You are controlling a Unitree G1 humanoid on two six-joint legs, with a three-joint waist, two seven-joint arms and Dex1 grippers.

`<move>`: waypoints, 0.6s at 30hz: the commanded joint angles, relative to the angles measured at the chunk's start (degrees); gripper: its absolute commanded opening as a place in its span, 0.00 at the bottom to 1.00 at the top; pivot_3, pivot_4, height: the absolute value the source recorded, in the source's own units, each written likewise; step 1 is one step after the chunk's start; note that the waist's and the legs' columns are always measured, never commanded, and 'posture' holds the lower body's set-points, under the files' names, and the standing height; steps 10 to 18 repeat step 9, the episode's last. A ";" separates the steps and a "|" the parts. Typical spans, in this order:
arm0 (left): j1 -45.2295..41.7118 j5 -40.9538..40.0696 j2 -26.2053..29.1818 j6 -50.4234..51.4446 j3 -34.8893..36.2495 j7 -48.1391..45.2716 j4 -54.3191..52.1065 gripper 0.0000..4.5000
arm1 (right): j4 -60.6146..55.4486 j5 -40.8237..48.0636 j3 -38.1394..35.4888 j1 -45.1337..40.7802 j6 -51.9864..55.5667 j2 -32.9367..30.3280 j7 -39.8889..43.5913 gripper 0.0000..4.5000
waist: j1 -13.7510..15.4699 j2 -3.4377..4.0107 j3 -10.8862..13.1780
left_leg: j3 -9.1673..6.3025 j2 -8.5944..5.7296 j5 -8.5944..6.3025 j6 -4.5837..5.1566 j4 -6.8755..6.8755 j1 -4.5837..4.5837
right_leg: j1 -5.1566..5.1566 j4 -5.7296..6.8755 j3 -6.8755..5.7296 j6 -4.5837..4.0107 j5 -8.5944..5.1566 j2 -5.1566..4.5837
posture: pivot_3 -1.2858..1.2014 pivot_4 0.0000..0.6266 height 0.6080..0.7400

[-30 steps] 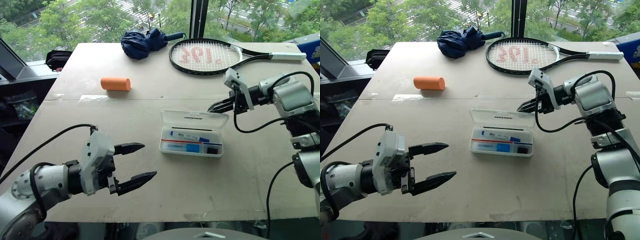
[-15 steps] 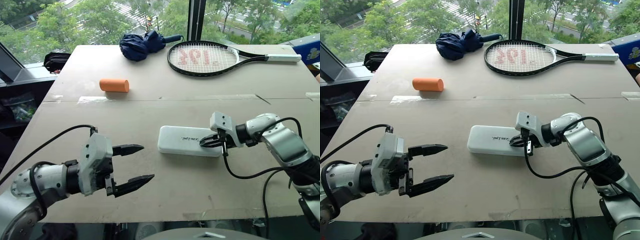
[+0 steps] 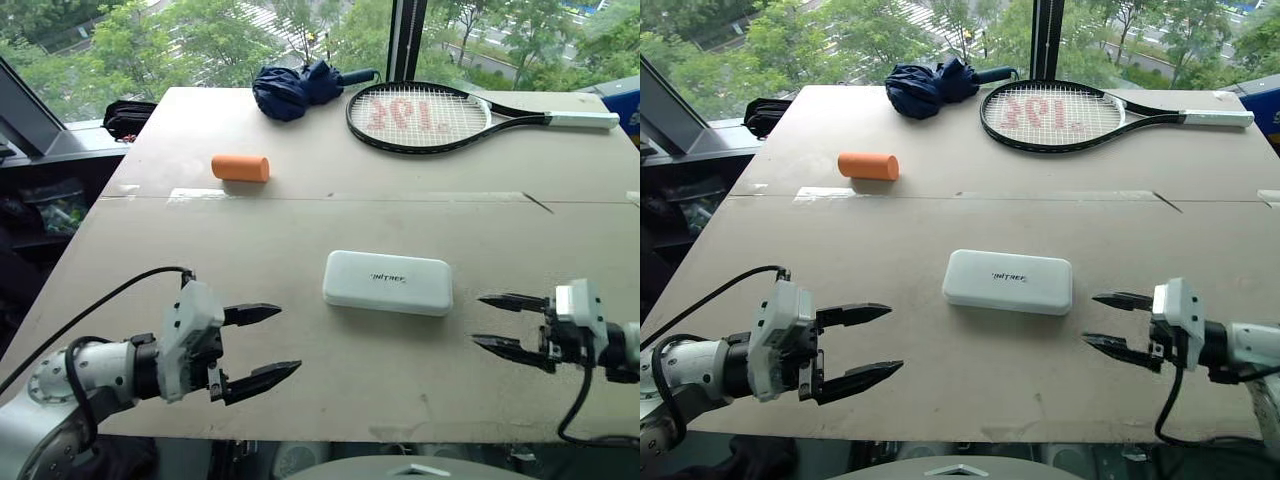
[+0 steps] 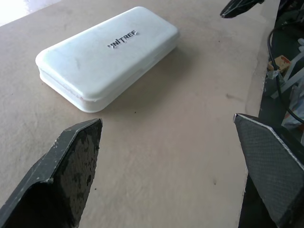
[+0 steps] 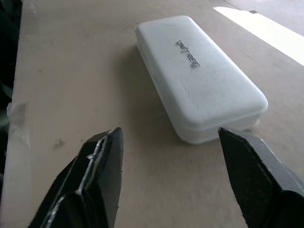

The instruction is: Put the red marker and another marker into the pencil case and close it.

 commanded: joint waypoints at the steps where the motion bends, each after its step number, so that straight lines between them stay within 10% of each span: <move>1: 2.99 2.81 -0.82 -4.21 2.37 -3.83 2.92 1.00 | -0.98 1.77 -11.57 8.10 -3.31 0.39 2.10 0.99 | -0.14 -0.04 0.00 | 0.07 0.05 0.00 0.00 -0.01 0.08 | 0.04 -0.02 0.05 -0.11 -0.07 0.06 | 0.52 0.24 0.93; 18: 4.60 6.42 -1.36 -9.24 0.95 -8.63 8.14 1.00 | -2.36 4.16 -18.07 15.10 -3.02 2.17 -0.41 0.99 | -0.03 -0.15 -0.02 | 0.38 0.15 -0.01 0.01 -0.01 0.49 | 0.34 -0.04 0.37 -0.20 -0.15 0.12 | 0.52 0.24 0.93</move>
